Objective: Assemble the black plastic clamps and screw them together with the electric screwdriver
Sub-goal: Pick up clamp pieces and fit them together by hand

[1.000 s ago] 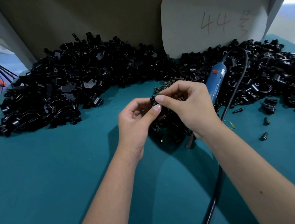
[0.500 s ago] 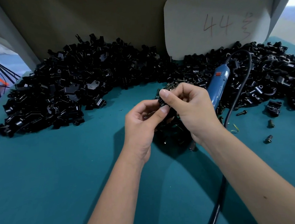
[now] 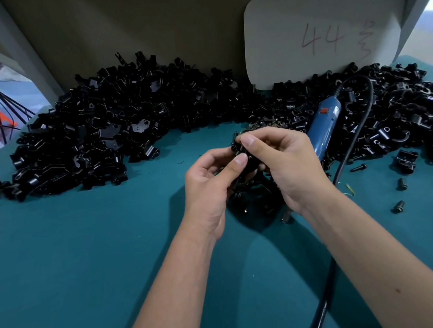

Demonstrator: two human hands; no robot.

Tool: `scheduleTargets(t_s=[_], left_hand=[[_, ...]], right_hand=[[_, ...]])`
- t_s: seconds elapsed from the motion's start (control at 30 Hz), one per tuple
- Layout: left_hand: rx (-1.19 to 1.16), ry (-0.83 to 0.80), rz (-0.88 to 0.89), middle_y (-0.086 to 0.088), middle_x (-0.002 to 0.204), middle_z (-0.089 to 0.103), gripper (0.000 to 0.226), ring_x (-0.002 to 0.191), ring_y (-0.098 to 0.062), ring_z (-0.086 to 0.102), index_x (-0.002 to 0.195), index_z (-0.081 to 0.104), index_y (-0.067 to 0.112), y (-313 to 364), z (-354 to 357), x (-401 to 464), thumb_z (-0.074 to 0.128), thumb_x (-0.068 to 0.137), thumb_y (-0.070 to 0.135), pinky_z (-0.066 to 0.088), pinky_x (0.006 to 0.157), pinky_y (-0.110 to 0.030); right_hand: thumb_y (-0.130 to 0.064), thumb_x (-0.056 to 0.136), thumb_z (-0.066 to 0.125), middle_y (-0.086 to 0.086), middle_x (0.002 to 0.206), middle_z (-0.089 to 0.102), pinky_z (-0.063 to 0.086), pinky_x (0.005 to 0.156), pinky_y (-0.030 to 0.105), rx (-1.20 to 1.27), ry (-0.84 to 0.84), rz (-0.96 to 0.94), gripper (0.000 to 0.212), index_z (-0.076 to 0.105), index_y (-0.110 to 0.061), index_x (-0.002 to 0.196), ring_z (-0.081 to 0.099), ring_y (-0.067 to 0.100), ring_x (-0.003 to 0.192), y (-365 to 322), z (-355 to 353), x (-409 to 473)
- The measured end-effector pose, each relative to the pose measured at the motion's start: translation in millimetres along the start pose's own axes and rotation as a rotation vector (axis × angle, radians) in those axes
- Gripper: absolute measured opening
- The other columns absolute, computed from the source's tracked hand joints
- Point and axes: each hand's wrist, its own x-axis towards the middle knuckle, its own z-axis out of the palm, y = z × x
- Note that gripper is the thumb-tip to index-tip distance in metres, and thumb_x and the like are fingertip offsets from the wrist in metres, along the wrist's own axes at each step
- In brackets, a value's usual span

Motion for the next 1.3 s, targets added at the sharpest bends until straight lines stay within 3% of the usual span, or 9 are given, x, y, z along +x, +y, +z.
scheduleTargets(t_s=[0.23,0.33,0.5,0.6,0.73,0.87,1.1,1.3], left_hand=[[-0.023,0.01,0.014,-0.017,0.101,0.076,0.027,0.089,-0.024,0.076,0.097,0.074,0.006,2,-1,0,0.08,0.071,0.013,0.062,0.085,-0.036],[-0.029,0.014,0.008,-0.016,0.098,0.076,0.024,0.087,-0.024,0.075,0.095,0.076,0.006,1,0,-1,0.08,0.071,0.011,0.061,0.078,-0.031],[-0.002,0.025,0.0,-0.019,0.102,0.074,0.032,0.093,-0.027,0.074,0.1,0.073,0.001,-1,-1,0,0.081,0.071,0.012,0.061,0.081,-0.033],[-0.001,0.023,0.006,-0.018,0.1,0.074,0.032,0.092,-0.026,0.074,0.1,0.073,0.002,0,-1,1,0.081,0.072,0.013,0.061,0.081,-0.034],[-0.031,-0.003,0.028,-0.015,0.098,0.074,0.026,0.09,-0.023,0.075,0.098,0.073,0.004,3,-4,4,0.079,0.073,0.01,0.061,0.08,-0.033],[-0.073,-0.028,0.048,-0.01,0.09,0.074,0.022,0.082,-0.024,0.074,0.092,0.074,0.006,5,-7,5,0.079,0.071,0.008,0.062,0.076,-0.033],[-0.04,-0.037,0.092,-0.009,0.088,0.075,0.017,0.081,-0.021,0.074,0.088,0.077,0.008,6,-8,5,0.078,0.072,0.005,0.061,0.071,-0.028],[0.025,-0.031,0.104,-0.007,0.085,0.075,0.023,0.08,-0.02,0.074,0.096,0.073,0.002,4,-8,4,0.078,0.074,0.004,0.061,0.072,-0.027]], right_hand=[[-0.01,0.093,0.077,-0.005,0.08,0.077,0.051,0.063,0.014,0.024,0.009,-0.042,0.015,0.082,-0.022,0.086,0.068,0.0,0.071,-2,6,-2],[-0.014,0.092,0.079,-0.002,0.075,0.075,0.054,0.059,0.02,0.03,0.04,-0.018,0.013,0.08,-0.02,0.08,0.068,0.007,0.067,-2,8,-4],[-0.021,0.09,0.082,0.007,0.07,0.07,0.054,0.052,0.029,-0.015,0.115,-0.022,0.019,0.071,-0.012,0.078,0.066,0.016,0.062,5,12,-4],[-0.022,0.095,0.075,0.002,0.078,0.072,0.055,0.06,0.026,-0.024,0.034,-0.031,0.008,0.076,-0.019,0.089,0.068,0.012,0.072,4,10,-5],[-0.019,0.094,0.071,0.001,0.095,0.076,0.053,0.078,0.029,0.032,-0.047,-0.022,0.014,0.083,-0.023,0.101,0.067,0.013,0.091,7,10,-7],[-0.024,0.092,0.073,0.005,0.101,0.078,0.054,0.074,0.021,0.265,-0.127,0.11,0.019,0.081,-0.017,0.107,0.07,0.011,0.093,5,9,-9],[-0.028,0.074,0.079,0.0,0.092,0.078,0.052,0.066,0.019,0.268,-0.014,0.172,0.016,0.084,-0.02,0.087,0.071,0.008,0.085,5,15,-8],[-0.026,0.073,0.082,0.001,0.085,0.076,0.052,0.063,0.022,0.268,0.088,0.174,0.014,0.082,-0.017,0.082,0.069,0.011,0.078,9,19,-8]])
